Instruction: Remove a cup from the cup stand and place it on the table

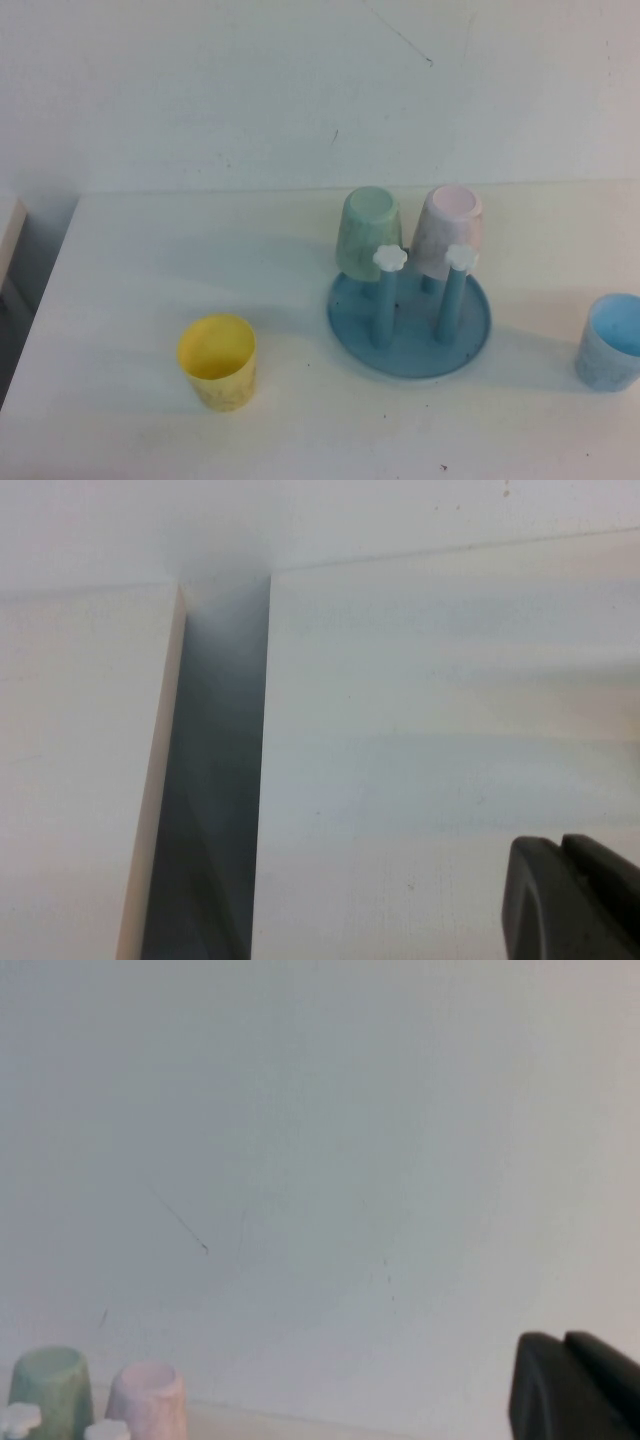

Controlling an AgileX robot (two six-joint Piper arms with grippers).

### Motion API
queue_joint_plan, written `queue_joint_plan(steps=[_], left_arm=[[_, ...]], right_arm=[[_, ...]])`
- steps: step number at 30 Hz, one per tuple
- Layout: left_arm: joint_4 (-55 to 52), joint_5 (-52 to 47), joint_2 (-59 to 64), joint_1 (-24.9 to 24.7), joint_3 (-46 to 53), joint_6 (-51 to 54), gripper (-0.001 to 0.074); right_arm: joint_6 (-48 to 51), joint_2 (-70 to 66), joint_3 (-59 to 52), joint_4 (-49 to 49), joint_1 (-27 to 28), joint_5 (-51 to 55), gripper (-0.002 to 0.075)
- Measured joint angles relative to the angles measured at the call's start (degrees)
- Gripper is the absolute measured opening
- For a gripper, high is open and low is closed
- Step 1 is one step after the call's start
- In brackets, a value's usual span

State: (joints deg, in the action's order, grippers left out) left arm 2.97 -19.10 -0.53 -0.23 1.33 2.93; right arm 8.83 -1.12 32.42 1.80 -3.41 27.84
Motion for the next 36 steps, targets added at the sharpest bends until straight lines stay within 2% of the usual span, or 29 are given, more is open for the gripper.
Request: queue_joint_plan(steps=[4, 8, 14, 21, 29, 36], left_arm=[[0.0, 0.0, 0.0, 0.0, 0.0, -0.1, -0.0001], [0.0, 0.0, 0.0, 0.0, 0.0, -0.1, -0.0001], [0.0, 0.0, 0.0, 0.0, 0.0, -0.1, -0.0001], [0.0, 0.0, 0.0, 0.0, 0.0, -0.1, -0.0001], [0.0, 0.0, 0.0, 0.0, 0.0, -0.13, -0.0002], [0.0, 0.0, 0.0, 0.0, 0.0, -0.13, -0.0002]], right_arm=[[1.93, -1.75, 0.47, -0.19, 0.0, 0.44, -0.0002], [3.0, -9.48, 4.1, -0.19, 0.0, 8.0, -0.0002], [6.17, -31.73, 19.57, 0.64, 0.0, 22.86, -0.0002], [13.79, -56.59, 39.15, 6.96, -0.13, 35.38, -0.0002], [16.86, -79.72, 53.91, 9.12, -6.39, 42.58, -0.0002], [17.36, -96.01, 66.95, 9.45, -10.78, 42.88, 0.0027]])
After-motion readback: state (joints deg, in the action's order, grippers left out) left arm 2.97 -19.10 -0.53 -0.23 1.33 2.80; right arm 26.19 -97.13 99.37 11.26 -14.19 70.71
